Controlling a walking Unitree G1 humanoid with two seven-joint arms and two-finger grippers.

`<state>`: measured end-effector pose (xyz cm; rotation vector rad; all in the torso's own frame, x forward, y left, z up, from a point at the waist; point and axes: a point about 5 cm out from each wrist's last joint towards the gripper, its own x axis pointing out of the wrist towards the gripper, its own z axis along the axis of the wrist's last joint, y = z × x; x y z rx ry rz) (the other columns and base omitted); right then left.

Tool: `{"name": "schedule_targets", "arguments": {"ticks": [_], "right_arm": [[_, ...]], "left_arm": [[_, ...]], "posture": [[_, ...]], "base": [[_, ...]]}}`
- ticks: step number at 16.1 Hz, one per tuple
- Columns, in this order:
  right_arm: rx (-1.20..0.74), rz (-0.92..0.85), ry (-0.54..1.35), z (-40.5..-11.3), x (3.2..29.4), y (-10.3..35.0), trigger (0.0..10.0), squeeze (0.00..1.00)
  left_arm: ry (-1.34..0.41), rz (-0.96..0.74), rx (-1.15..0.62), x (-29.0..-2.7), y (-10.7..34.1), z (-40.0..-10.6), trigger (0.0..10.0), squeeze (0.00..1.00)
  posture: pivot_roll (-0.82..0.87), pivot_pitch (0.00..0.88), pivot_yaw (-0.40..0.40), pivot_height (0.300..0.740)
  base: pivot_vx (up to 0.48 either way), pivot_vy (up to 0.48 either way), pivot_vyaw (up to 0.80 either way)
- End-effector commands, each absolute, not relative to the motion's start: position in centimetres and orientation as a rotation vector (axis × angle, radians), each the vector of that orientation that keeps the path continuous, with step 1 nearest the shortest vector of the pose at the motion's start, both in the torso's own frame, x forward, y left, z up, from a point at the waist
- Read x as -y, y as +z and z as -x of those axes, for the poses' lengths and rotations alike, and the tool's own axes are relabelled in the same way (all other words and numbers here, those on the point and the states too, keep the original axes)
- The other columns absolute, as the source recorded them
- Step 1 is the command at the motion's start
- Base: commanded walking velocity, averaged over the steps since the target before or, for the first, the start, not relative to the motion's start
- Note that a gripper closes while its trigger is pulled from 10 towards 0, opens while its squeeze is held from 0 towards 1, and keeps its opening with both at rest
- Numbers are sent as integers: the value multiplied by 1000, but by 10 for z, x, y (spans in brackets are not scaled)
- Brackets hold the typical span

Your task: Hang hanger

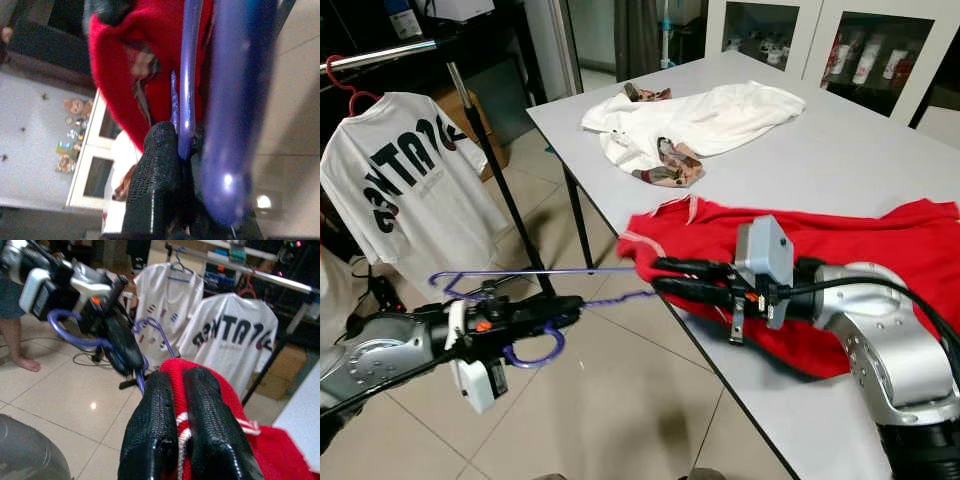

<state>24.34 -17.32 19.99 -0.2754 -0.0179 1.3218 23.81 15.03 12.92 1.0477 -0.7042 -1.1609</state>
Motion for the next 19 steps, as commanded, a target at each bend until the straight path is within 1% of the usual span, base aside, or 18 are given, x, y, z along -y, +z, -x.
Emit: {"name": "schedule_targets", "arguments": {"ticks": [1,4,6,8,9,11,13,16,19], "right_arm": [[67,294,1390,-241,163,210,0,0],[80,294,1436,-239,157,215,0,0],[52,283,1507,-234,152,211,0,0],[62,272,1533,-236,145,210,0,0],[65,270,1536,-236,144,210,0,0],[79,255,1526,-242,139,209,0,0],[129,206,1505,-245,134,215,0,0],[195,135,1500,-249,126,224,0,0],[210,117,1536,-252,121,229,0,0]], "left_arm": [[-1210,-1065,727,-146,131,-237,10000,0],[-1251,-1073,746,-142,132,-237,10000,0],[-1270,-1076,788,-139,137,-238,10000,0],[-1270,-1072,836,-133,143,-240,10000,0],[-1265,-1068,851,-131,145,-241,10000,0],[-1175,-1014,926,-121,161,-248,10000,0],[-1147,-984,920,-117,158,-248,10000,0],[-1131,-945,928,-108,154,-244,10000,0],[-1151,-944,933,-102,153,-246,10000,0]], "posture": [[-98,0,90,736],[-99,0,91,736],[-98,0,91,736],[-97,0,91,736],[-97,0,91,736],[-91,0,92,736],[-92,0,90,736],[-83,0,78,736],[-72,0,65,736]], "base": [[0,0,0],[0,0,0],[0,0,0],[0,0,0],[0,0,0],[0,0,0],[0,0,0],[0,0,0],[0,0,0]]}}
